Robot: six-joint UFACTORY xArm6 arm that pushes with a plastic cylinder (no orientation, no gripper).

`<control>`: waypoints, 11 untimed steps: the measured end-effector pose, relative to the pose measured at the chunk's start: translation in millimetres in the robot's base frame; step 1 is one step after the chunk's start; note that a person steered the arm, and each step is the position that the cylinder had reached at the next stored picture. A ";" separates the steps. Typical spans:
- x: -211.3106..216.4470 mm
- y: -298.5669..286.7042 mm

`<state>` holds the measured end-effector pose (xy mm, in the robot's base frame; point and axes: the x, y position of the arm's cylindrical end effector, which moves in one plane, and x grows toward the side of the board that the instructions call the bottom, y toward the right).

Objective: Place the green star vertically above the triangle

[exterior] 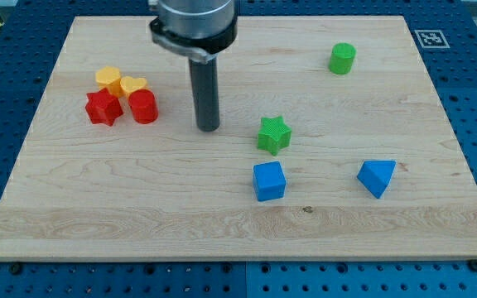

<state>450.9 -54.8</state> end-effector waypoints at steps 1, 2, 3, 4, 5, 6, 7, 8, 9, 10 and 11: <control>12.7 2.4; 11.6 28.2; 11.6 65.6; 12.8 98.9; 22.9 120.9; 43.2 133.1; 44.9 166.5; 44.9 205.6; 44.9 245.4; 44.9 264.9; 42.8 263.4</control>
